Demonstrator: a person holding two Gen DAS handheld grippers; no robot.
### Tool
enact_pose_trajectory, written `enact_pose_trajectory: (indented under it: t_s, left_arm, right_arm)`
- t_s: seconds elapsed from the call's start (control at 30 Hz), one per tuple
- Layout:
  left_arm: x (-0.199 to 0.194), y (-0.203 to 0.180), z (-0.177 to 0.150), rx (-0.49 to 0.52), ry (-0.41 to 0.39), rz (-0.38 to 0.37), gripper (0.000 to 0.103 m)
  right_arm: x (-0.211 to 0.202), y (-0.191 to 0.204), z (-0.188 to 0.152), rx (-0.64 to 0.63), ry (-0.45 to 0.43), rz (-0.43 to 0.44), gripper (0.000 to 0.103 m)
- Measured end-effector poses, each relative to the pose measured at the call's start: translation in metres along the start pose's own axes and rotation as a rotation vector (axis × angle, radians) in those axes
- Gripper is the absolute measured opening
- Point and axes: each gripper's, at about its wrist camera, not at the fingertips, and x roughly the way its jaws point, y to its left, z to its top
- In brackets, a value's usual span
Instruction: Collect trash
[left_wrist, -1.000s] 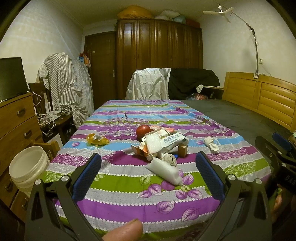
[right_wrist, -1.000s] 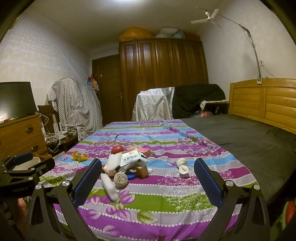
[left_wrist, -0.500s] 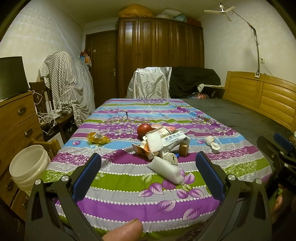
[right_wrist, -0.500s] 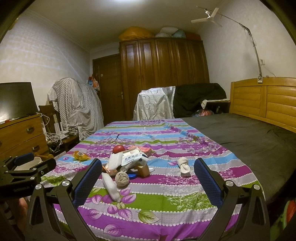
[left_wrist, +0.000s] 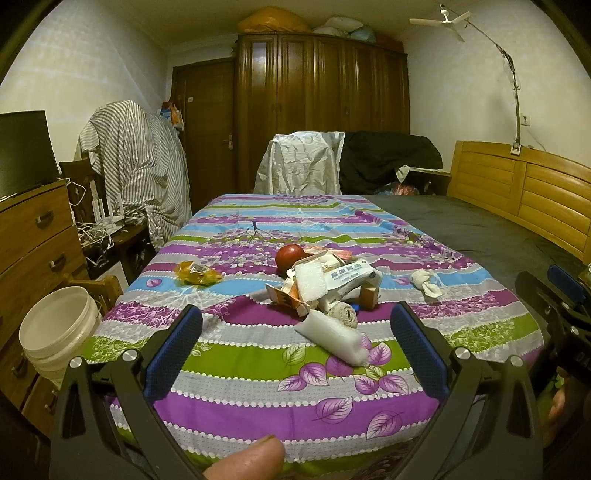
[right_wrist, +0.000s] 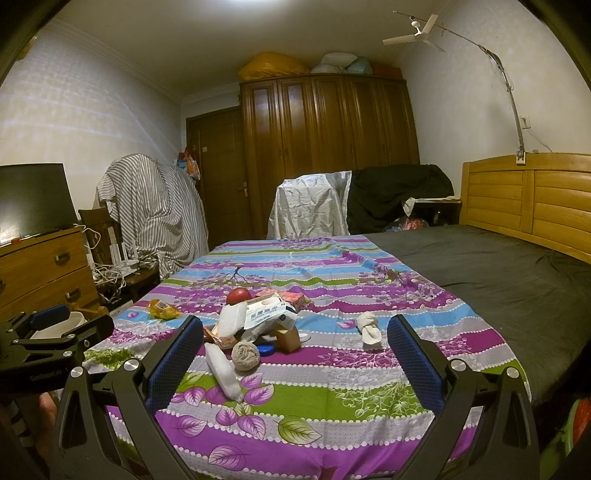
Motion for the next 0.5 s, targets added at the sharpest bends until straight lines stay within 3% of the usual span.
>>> enact_pose_trajectory:
  t_s: [0.5]
  left_arm:
    - [0.0004,-0.0002,0.0003,-0.001,0.001,0.0,0.098]
  right_arm:
    - [0.0041,0.0054,-0.0041,0.003,0.005,0.01,0.099]
